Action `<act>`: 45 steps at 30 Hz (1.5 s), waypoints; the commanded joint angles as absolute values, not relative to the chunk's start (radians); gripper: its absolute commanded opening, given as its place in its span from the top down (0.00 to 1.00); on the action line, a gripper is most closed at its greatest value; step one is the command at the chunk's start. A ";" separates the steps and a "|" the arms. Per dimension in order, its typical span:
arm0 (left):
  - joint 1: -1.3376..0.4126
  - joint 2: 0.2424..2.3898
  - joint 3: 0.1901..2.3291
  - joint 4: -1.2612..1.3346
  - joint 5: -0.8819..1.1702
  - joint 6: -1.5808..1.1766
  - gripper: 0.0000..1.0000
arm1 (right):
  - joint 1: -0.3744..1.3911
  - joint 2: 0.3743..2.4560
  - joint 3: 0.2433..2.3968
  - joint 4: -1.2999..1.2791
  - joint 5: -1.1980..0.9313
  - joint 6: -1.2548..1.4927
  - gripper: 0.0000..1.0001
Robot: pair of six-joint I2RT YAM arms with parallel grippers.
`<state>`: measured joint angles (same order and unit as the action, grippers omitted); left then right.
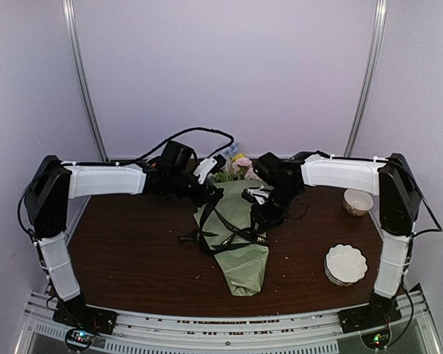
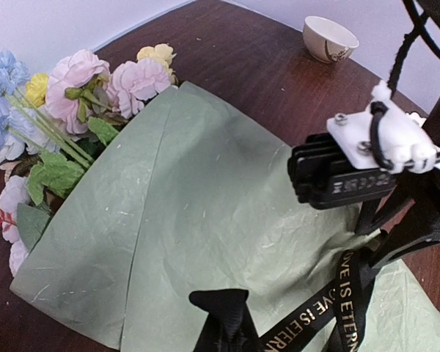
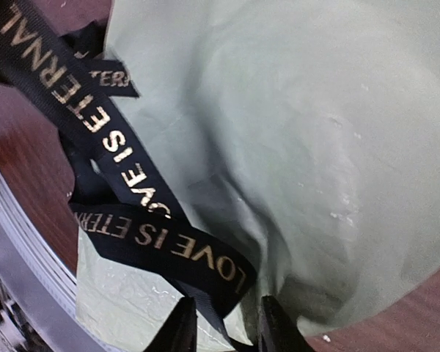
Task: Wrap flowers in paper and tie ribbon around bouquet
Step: Cross the ribbon over the folded bouquet.
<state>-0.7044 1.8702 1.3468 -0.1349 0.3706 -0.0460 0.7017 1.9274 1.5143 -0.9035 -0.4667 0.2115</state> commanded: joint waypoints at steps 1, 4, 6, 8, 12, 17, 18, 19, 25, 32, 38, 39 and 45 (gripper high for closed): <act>-0.693 1.892 1.349 -0.069 0.372 -0.048 1.00 | 0.694 1.867 1.530 -0.911 -0.348 0.230 0.64; -0.693 1.913 1.351 -0.058 0.375 -0.058 1.00 | 0.693 1.804 1.496 -0.874 -0.312 0.243 0.60; -0.693 1.924 1.358 -0.059 0.378 -0.060 1.00 | 0.696 1.753 1.457 -0.836 -0.296 0.263 0.59; -0.694 1.929 1.359 -0.059 0.380 -0.061 1.00 | 0.703 1.697 1.400 -0.792 -0.256 0.308 0.59; -0.693 1.933 1.353 -0.057 0.374 -0.058 1.00 | 0.739 1.569 1.215 -0.628 -0.140 0.500 0.66; -0.693 1.934 1.349 -0.056 0.378 -0.057 1.00 | 0.846 1.474 1.016 -0.377 -0.069 0.719 0.80; -0.693 1.934 1.347 -0.057 0.379 -0.057 1.00 | 0.873 1.471 1.002 -0.359 -0.046 0.739 0.81; -0.693 1.932 1.346 -0.057 0.379 -0.056 1.00 | 0.894 1.472 0.995 -0.349 -0.017 0.756 0.82; -0.693 1.923 1.334 -0.058 0.379 -0.056 1.00 | 0.946 1.526 0.960 -0.306 0.015 0.830 0.82; -0.693 1.918 1.329 -0.060 0.378 -0.055 1.00 | 0.982 1.574 0.972 -0.332 0.087 0.841 0.91; -0.693 1.917 1.325 -0.059 0.371 -0.054 1.00 | 1.010 1.547 0.915 -0.278 0.107 0.864 0.92; -0.692 1.917 1.324 -0.059 0.371 -0.054 1.00 | 1.010 1.556 0.916 -0.276 0.097 0.868 0.92; -0.693 1.914 1.327 -0.063 0.377 -0.054 1.00 | 1.010 1.622 0.951 -0.274 0.053 0.896 0.84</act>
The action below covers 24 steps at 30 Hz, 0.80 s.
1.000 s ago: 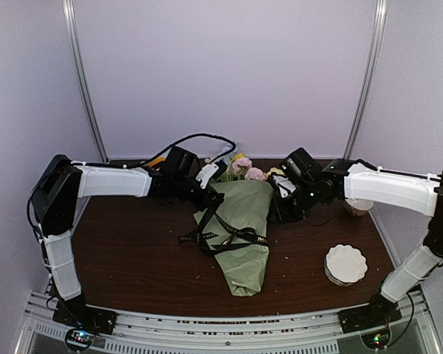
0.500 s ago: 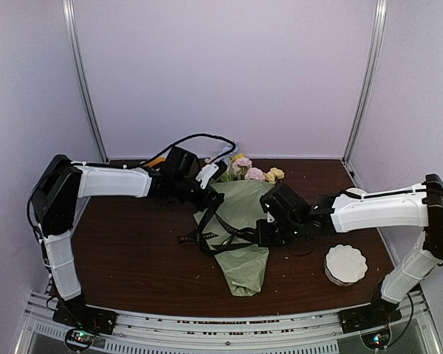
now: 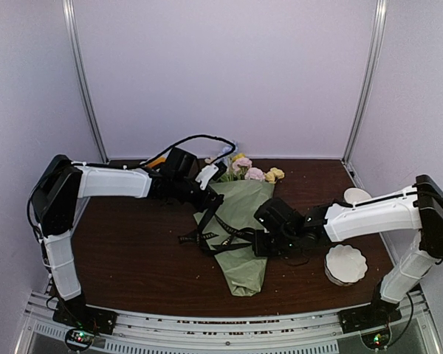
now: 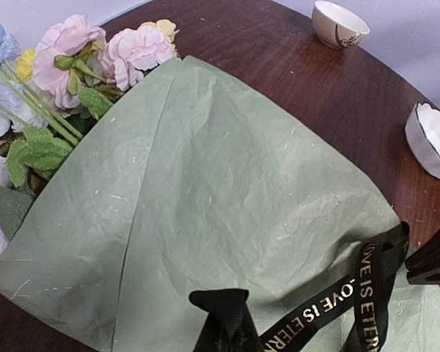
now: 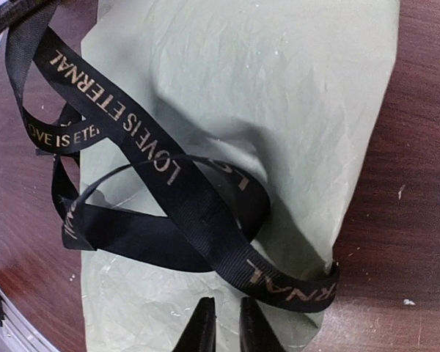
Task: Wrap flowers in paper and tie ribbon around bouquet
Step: Cross the ribbon over the folded bouquet.
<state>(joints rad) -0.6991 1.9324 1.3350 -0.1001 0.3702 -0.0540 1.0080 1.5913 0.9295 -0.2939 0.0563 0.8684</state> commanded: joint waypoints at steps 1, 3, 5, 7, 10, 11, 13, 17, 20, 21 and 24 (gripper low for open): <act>-0.693 1.914 1.327 -0.062 0.377 -0.054 1.00 | 1.010 1.623 0.958 -0.275 0.063 0.890 0.79; -0.693 1.914 1.329 -0.063 0.375 -0.054 1.00 | 1.010 1.639 0.992 -0.312 0.096 0.871 0.75; -0.692 1.912 1.332 -0.071 0.370 -0.051 1.00 | 1.007 1.659 1.039 -0.359 0.133 0.856 0.75; -0.692 1.911 1.332 -0.072 0.370 -0.048 1.00 | 1.006 1.670 1.053 -0.365 0.148 0.842 0.74; -0.692 1.914 1.332 -0.072 0.371 -0.047 1.00 | 0.996 1.683 1.062 -0.346 0.146 0.827 0.73; -0.692 1.916 1.334 -0.075 0.371 -0.047 1.00 | 0.992 1.691 1.070 -0.345 0.143 0.823 0.72; -0.692 1.916 1.335 -0.076 0.373 -0.046 1.00 | 0.986 1.705 1.087 -0.355 0.144 0.818 0.70; -0.692 1.918 1.334 -0.075 0.374 -0.044 1.00 | 0.979 1.719 1.098 -0.339 0.134 0.809 0.67; -0.692 1.921 1.335 -0.077 0.376 -0.043 1.00 | 0.977 1.744 1.126 -0.363 0.125 0.802 0.67; -0.692 1.921 1.335 -0.077 0.377 -0.044 1.00 | 0.976 1.750 1.133 -0.371 0.126 0.802 0.67; -0.692 1.921 1.332 -0.078 0.379 -0.042 1.00 | 0.976 1.762 1.130 -0.370 0.137 0.807 0.66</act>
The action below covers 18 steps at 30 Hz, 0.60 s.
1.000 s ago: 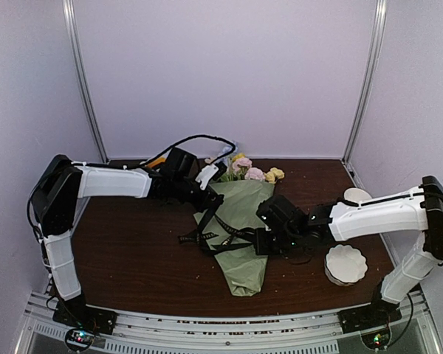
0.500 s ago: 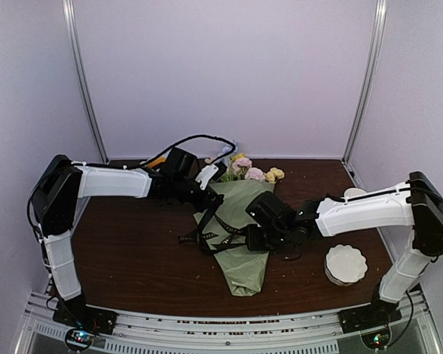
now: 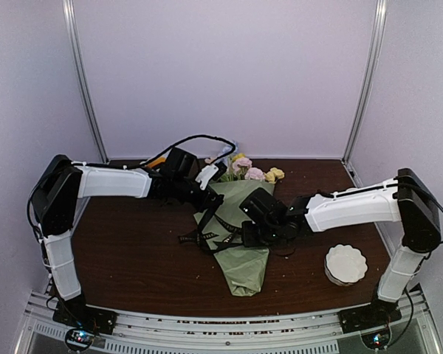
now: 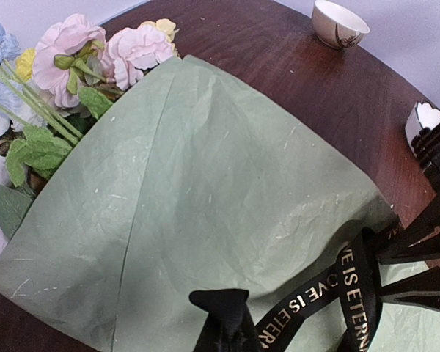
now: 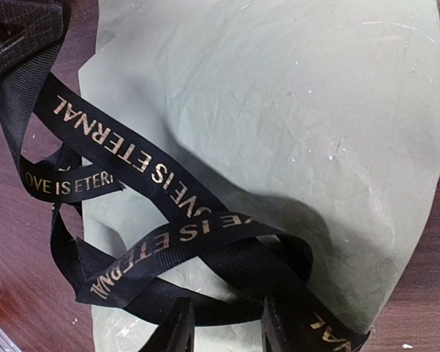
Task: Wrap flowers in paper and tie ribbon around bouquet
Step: Cross the ribbon over the folded bouquet.
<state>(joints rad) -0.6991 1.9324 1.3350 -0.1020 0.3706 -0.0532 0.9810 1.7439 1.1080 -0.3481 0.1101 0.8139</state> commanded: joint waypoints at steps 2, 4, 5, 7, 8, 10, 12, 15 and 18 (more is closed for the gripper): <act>-0.692 1.921 1.331 -0.077 0.378 -0.042 1.00 | 0.976 1.773 1.136 -0.376 0.147 0.805 0.66; -0.692 1.921 1.331 -0.077 0.380 -0.042 1.00 | 0.976 1.784 1.147 -0.392 0.157 0.800 0.66; -0.692 1.921 1.331 -0.076 0.380 -0.043 1.00 | 0.976 1.790 1.151 -0.400 0.167 0.798 0.65; -0.692 1.921 1.330 -0.074 0.382 -0.042 1.00 | 0.976 1.801 1.166 -0.419 0.188 0.792 0.62; -0.692 1.921 1.330 -0.073 0.382 -0.041 1.00 | 0.977 1.806 1.172 -0.432 0.199 0.790 0.60; -0.692 1.921 1.330 -0.073 0.383 -0.042 1.00 | 0.976 1.814 1.180 -0.438 0.205 0.785 0.58; -0.692 1.920 1.330 -0.072 0.384 -0.042 1.00 | 0.977 1.820 1.184 -0.439 0.205 0.780 0.58; -0.692 1.919 1.330 -0.074 0.385 -0.043 1.00 | 0.976 1.834 1.186 -0.459 0.218 0.774 0.60; -0.692 1.919 1.329 -0.074 0.385 -0.040 1.00 | 0.977 1.837 1.175 -0.458 0.220 0.773 0.68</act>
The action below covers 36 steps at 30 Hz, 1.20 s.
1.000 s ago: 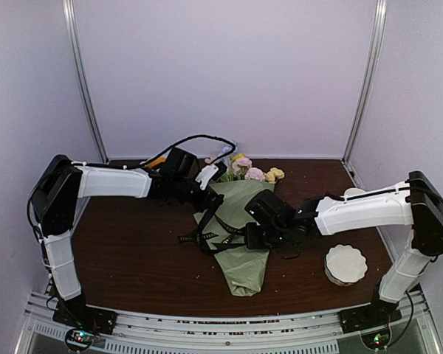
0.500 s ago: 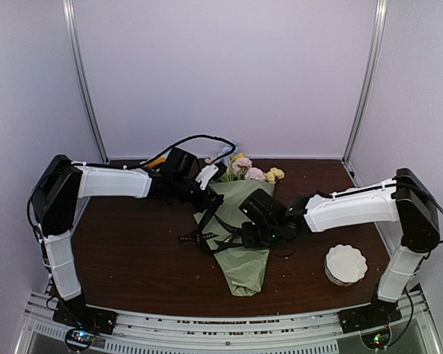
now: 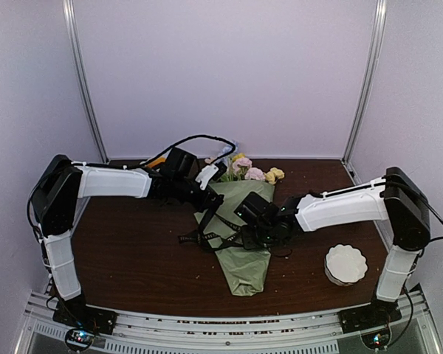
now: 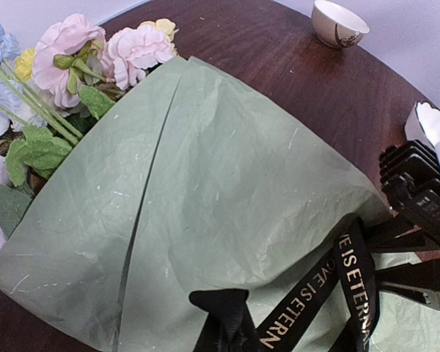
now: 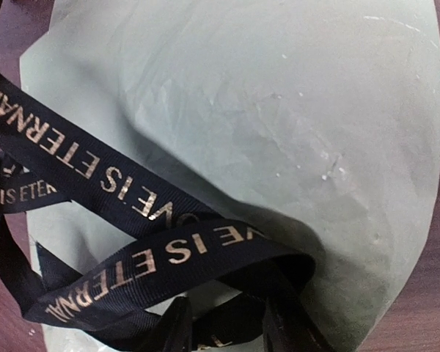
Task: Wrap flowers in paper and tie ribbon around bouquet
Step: Cross the ribbon over the folded bouquet.
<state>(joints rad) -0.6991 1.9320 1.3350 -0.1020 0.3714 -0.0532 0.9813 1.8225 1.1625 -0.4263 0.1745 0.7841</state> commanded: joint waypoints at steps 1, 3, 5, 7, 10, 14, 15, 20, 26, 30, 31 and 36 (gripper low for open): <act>-0.692 1.919 1.330 -0.074 0.384 -0.039 1.00 | 0.977 1.834 1.163 -0.447 0.215 0.774 0.70; -0.691 1.919 1.330 -0.074 0.385 -0.038 1.00 | 0.977 1.828 1.151 -0.431 0.209 0.777 0.76; -0.691 1.919 1.329 -0.075 0.387 -0.039 1.00 | 0.976 1.824 1.148 -0.427 0.201 0.776 0.85; -0.690 1.918 1.328 -0.075 0.386 -0.039 1.00 | 0.977 1.817 1.148 -0.421 0.191 0.771 0.91; -0.690 1.919 1.330 -0.078 0.384 -0.038 1.00 | 0.977 1.793 1.138 -0.422 0.189 0.760 1.00; -0.688 1.914 1.328 -0.080 0.384 -0.038 1.00 | 0.976 1.738 1.103 -0.415 0.182 0.736 1.00; -0.687 1.914 1.328 -0.079 0.384 -0.037 1.00 | 0.975 1.720 1.088 -0.393 0.162 0.711 1.00; -0.686 1.914 1.328 -0.077 0.387 -0.038 1.00 | 0.974 1.659 1.077 -0.278 -0.144 0.450 0.91; -0.683 1.913 1.330 -0.083 0.386 -0.038 1.00 | 0.961 1.718 1.172 -0.363 -0.234 0.249 0.84; -0.683 1.914 1.331 -0.083 0.387 -0.039 1.00 | 0.958 1.736 1.222 -0.417 -0.246 0.173 0.75; -0.683 1.914 1.331 -0.083 0.388 -0.039 1.00 | 0.958 1.736 1.231 -0.434 -0.247 0.159 0.72; -0.681 1.918 1.335 -0.083 0.392 -0.038 1.00 | 0.957 1.721 1.210 -0.473 -0.308 0.074 0.52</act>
<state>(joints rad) -0.6895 1.9320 1.3350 -0.1055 0.3775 -0.0528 0.9634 1.7241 1.2072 -0.4007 -0.2451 0.1848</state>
